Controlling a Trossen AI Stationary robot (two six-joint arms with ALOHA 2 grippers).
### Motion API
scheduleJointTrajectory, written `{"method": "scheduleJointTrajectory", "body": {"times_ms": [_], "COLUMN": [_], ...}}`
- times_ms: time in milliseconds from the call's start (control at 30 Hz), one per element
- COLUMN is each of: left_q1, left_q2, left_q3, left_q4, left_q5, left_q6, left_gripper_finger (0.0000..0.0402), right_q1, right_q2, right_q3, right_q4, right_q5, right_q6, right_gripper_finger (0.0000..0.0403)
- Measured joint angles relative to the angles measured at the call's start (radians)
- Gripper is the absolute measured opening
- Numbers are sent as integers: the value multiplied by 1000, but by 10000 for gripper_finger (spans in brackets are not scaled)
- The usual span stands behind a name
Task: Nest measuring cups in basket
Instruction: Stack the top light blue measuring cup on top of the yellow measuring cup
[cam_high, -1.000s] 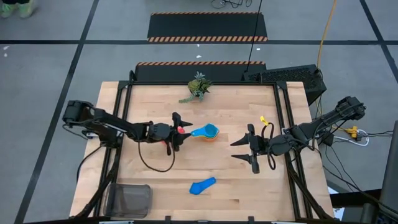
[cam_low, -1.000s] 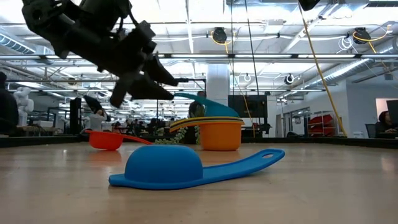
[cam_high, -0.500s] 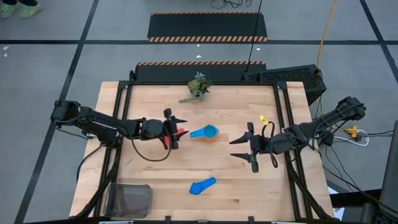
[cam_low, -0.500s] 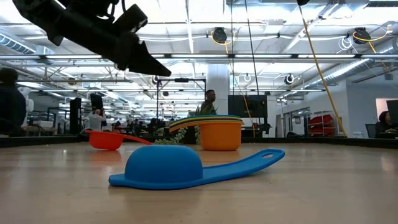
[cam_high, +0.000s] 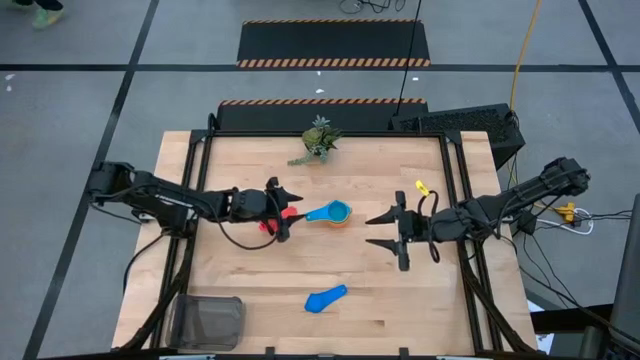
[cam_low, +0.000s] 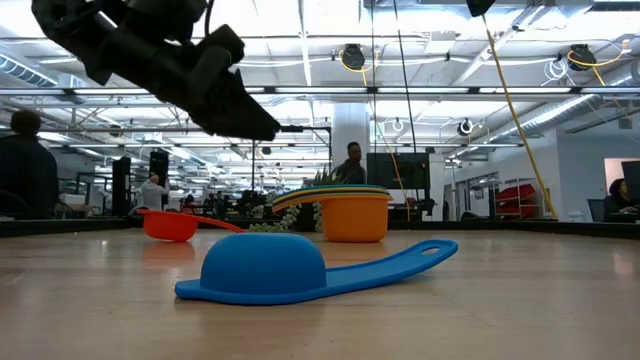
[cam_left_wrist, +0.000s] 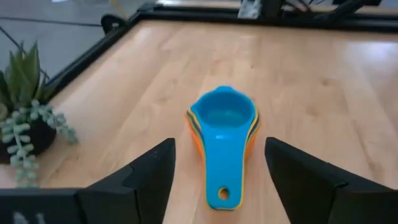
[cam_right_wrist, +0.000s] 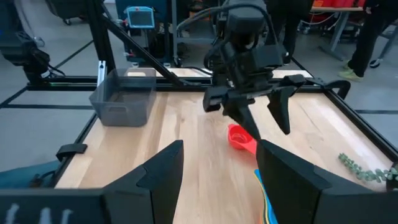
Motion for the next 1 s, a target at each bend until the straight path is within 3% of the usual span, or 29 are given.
{"method": "scheduleJointTrajectory", "body": {"times_ms": [233,600,1000], "left_q1": [5,3,19], "left_q2": [114,316,358], "left_q3": [45,202,266], "left_q4": [-13,-121,-262], "left_q5": [-2,-10,-27], "left_q6": [-2,67,19], "left_gripper_finger": [297,288,280], "right_q1": [-2,-2,-1], "right_q2": [0,0,0], "right_q3": [0,-13,-13], "right_q4": [-4,-4,-5], "right_q5": [0,-1,-1], "right_q6": [5,9,25], "right_gripper_finger": [196,196,196]}}
